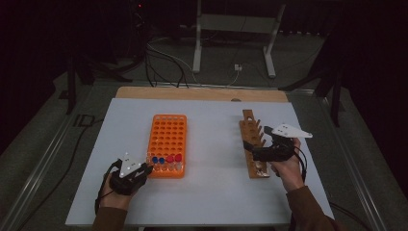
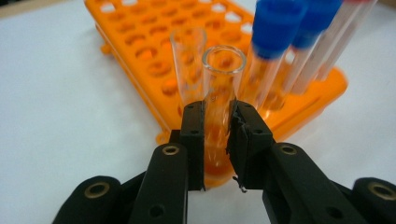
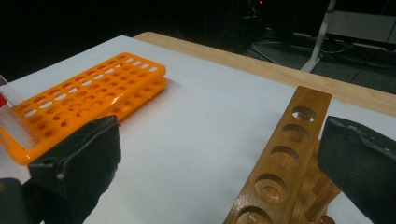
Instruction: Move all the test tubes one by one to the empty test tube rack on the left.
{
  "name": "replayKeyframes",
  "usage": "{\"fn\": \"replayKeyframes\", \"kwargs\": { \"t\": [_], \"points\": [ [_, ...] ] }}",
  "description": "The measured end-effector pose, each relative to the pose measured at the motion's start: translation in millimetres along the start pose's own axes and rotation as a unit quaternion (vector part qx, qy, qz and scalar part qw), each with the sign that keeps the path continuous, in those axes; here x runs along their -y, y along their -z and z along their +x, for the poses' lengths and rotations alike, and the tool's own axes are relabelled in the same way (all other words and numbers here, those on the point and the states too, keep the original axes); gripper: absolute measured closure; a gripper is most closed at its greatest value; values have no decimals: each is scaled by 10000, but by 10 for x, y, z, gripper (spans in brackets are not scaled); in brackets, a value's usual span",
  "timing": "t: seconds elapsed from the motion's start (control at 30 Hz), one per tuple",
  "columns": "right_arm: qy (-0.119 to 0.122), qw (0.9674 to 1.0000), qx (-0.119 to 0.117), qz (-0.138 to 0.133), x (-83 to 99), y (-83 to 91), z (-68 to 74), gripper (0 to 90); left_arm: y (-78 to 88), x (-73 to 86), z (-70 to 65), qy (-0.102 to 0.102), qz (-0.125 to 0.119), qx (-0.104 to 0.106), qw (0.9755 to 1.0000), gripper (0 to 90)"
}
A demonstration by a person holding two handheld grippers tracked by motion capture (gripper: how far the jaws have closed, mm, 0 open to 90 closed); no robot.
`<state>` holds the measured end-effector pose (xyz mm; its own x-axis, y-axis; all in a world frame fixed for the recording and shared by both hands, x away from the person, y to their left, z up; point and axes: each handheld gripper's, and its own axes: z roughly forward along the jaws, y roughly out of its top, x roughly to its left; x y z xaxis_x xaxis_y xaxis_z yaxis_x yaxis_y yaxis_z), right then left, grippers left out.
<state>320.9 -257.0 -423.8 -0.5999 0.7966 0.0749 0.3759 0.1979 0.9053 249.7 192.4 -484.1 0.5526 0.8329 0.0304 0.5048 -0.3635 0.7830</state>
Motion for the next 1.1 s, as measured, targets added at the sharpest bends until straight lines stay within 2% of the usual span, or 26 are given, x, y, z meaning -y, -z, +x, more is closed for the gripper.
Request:
{"fn": "replayKeyframes", "kwargs": {
  "t": [0.23,0.3,0.37,0.43,0.6,0.8,0.93,1.1],
  "points": [
    [78,10000,61,-4,43,33,26,0,4,0,4,58,1,19,10000,760],
    [83,9999,55,-37,54,45,31,0,17,-2,11,71,2,72,9999,713],
    [82,9999,55,-36,67,52,35,0,64,-17,37,107,-155,234,9995,682],
    [66,9999,67,-38,79,55,37,0,127,-39,63,141,-311,307,9989,636],
    [72,9999,106,-86,109,84,39,0,284,-60,145,303,-777,346,9959,510],
    [63,9997,141,-177,187,156,42,0,400,-119,256,665,-1289,96,9894,322],
    [46,9995,164,-276,248,201,44,0,400,-158,272,767,-1442,-172,9864,191],
    [61,9990,202,-401,337,268,39,0,371,-184,309,912,-1561,-351,9829,125]
  ]
}}
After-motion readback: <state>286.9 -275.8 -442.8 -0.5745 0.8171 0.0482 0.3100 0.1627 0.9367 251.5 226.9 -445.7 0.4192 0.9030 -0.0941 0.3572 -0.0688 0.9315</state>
